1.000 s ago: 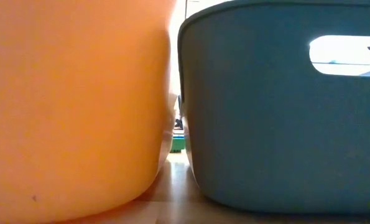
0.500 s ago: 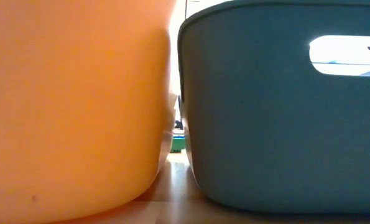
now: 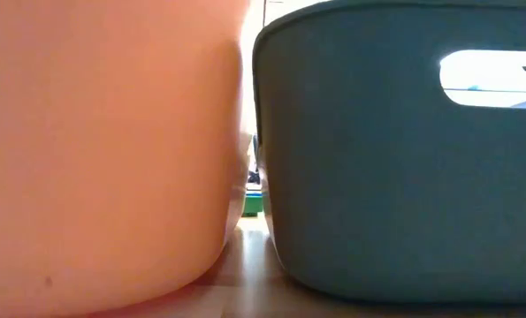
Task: Sort blocks
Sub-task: Put the blue game piece into the left transparent bin
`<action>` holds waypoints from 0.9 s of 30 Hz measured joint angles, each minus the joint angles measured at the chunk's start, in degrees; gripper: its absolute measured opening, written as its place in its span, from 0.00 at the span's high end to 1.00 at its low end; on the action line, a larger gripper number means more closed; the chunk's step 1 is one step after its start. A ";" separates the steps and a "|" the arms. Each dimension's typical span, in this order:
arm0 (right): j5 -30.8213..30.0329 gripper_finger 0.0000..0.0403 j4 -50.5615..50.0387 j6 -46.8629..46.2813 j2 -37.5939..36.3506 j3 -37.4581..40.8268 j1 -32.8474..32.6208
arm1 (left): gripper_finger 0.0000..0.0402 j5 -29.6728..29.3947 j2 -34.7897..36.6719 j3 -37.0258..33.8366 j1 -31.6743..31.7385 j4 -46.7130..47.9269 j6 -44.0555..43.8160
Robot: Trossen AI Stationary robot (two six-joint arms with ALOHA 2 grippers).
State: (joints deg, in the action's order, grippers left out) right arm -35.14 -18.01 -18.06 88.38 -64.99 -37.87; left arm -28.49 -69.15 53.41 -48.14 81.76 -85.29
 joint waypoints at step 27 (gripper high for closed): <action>0.72 0.52 10.35 3.15 7.56 0.00 0.00 | 0.67 -3.35 13.33 0.09 79.99 -27.02 68.37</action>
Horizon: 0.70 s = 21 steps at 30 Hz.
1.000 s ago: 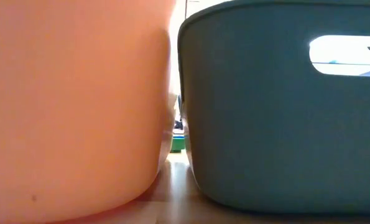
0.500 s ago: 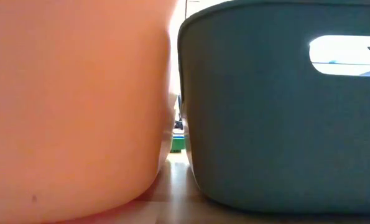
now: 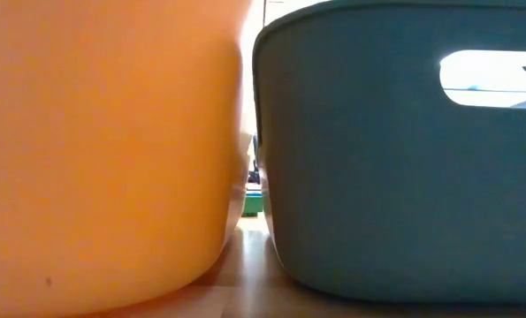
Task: Sort blocks
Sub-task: Put the blue game piece into the left transparent bin
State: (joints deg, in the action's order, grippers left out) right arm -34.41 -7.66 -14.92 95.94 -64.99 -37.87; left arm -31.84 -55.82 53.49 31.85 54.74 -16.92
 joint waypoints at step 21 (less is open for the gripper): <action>-0.07 0.52 2.58 -0.27 -0.04 0.00 0.02 | 0.67 17.97 -27.31 0.00 24.42 -10.69 15.95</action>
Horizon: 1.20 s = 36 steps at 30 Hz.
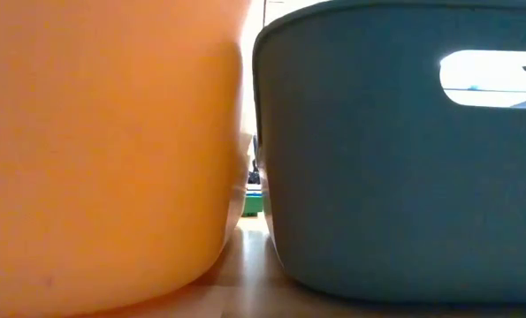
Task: Sort blocks
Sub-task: Put the blue game piece into the left transparent bin, then put the green game piece into the right transparent bin
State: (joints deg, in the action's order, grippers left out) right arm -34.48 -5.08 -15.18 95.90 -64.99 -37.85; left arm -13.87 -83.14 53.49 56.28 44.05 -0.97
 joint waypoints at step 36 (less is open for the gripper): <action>-4.15 0.52 -15.46 3.63 -9.08 -0.31 8.90 | 0.39 -7.57 35.99 -0.02 -45.55 -1.08 -6.68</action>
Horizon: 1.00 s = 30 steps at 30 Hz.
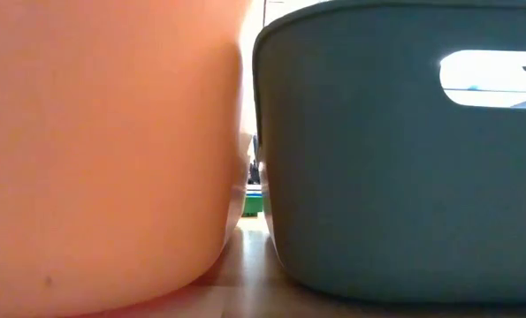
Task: Sort blocks
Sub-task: Put the green game piece into the right transparent bin
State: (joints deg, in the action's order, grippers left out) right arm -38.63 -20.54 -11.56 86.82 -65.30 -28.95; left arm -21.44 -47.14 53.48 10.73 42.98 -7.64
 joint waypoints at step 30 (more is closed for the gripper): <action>36.73 0.28 -13.19 -2.56 12.13 0.01 36.54 | 0.39 -6.59 3.83 -20.07 -14.13 -24.36 6.06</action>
State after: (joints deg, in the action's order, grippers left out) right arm -1.90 -33.73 -14.12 98.94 -65.29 7.59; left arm -28.03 -43.32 33.41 -3.40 18.61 -1.58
